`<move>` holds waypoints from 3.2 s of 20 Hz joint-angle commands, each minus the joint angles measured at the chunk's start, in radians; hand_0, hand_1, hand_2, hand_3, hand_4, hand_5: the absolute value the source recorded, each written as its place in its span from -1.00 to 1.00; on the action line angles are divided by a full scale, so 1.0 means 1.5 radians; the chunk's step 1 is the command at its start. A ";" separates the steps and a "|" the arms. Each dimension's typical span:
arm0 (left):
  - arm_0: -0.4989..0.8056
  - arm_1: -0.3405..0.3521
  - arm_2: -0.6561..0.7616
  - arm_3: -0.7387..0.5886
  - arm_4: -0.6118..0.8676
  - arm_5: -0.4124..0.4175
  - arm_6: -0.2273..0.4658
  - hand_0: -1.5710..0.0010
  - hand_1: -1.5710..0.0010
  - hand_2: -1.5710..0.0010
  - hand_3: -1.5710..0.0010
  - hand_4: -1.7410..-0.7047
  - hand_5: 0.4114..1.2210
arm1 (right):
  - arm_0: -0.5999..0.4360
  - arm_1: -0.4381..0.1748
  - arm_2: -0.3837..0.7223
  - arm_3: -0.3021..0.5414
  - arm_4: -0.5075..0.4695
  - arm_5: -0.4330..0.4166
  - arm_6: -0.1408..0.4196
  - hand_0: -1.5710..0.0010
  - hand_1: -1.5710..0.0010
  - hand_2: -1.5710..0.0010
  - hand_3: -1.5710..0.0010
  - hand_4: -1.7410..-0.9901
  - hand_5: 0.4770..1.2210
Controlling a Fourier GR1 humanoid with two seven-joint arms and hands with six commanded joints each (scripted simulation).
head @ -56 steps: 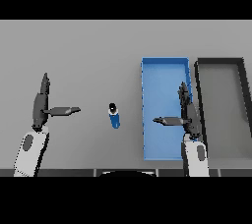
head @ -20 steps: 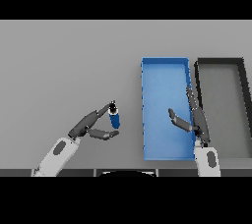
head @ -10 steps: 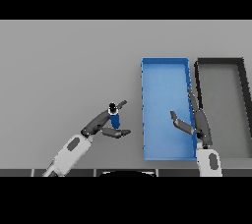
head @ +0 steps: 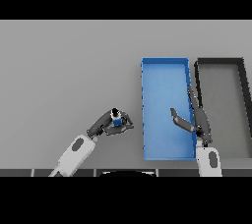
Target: Pick up the blue pipe and place it into the blue bin.
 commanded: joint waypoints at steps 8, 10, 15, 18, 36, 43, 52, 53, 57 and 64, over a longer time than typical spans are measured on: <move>-0.002 -0.021 0.008 -0.047 -0.038 0.028 -0.040 -0.89 -0.91 -0.92 -0.92 -0.48 0.93 | -0.001 0.004 -0.001 0.012 -0.008 0.007 -0.004 1.00 1.00 1.00 1.00 0.38 -0.59; -0.012 -0.031 0.011 -0.072 -0.037 0.026 -0.038 -0.93 -0.94 -0.95 -0.95 -0.48 0.96 | -0.009 0.001 -0.002 0.015 -0.001 0.002 0.008 1.00 1.00 1.00 1.00 0.37 -0.57; -0.038 -0.042 0.011 -0.137 -0.036 0.002 0.000 -0.98 -0.98 -0.98 -0.98 -0.47 0.99 | 0.002 -0.006 0.004 0.004 0.018 -0.004 -0.002 1.00 1.00 1.00 1.00 0.48 -0.55; -0.044 -0.050 0.007 -0.165 -0.035 -0.014 0.032 -0.99 -0.99 -0.99 -0.99 -0.47 0.99 | -0.005 -0.004 0.003 0.009 0.023 -0.010 0.008 1.00 1.00 1.00 1.00 0.54 -0.55; -0.040 -0.090 0.039 -0.163 -0.077 -0.066 0.067 -1.00 -1.00 -1.00 -1.00 -0.47 1.00 | -0.007 -0.087 0.001 -0.175 -0.220 0.153 0.103 1.00 0.97 0.85 1.00 0.38 -0.67; -0.036 -0.098 0.054 -0.168 -0.098 -0.085 0.075 -1.00 -1.00 -1.00 -1.00 -0.47 1.00 | -0.161 -0.157 0.071 -0.229 -0.303 0.230 0.244 1.00 0.99 0.90 1.00 0.22 -0.78; -0.035 -0.113 0.082 -0.153 -0.113 -0.121 0.050 -1.00 -1.00 -1.00 -1.00 -0.47 1.00 | -0.316 -0.113 0.169 -0.190 -0.322 0.272 0.324 1.00 1.00 0.94 1.00 0.30 -0.79; -0.033 -0.112 0.086 -0.154 -0.106 -0.132 0.050 -1.00 -1.00 -1.00 -1.00 -0.47 1.00 | -0.324 -0.109 0.180 -0.194 -0.318 0.276 0.327 1.00 1.00 0.93 1.00 0.33 -0.80; -0.030 -0.124 0.095 -0.153 -0.110 -0.144 0.073 -1.00 -1.00 -1.00 -1.00 -0.48 1.00 | -0.391 -0.084 0.197 -0.146 -0.315 0.280 0.364 0.98 0.97 0.90 1.00 0.45 -0.87; -0.021 -0.137 0.106 -0.157 -0.133 -0.156 0.097 -1.00 -1.00 -1.00 -1.00 -0.65 1.00 | -0.451 -0.039 0.225 -0.077 -0.287 0.309 0.355 0.35 0.32 0.31 0.49 0.09 -0.97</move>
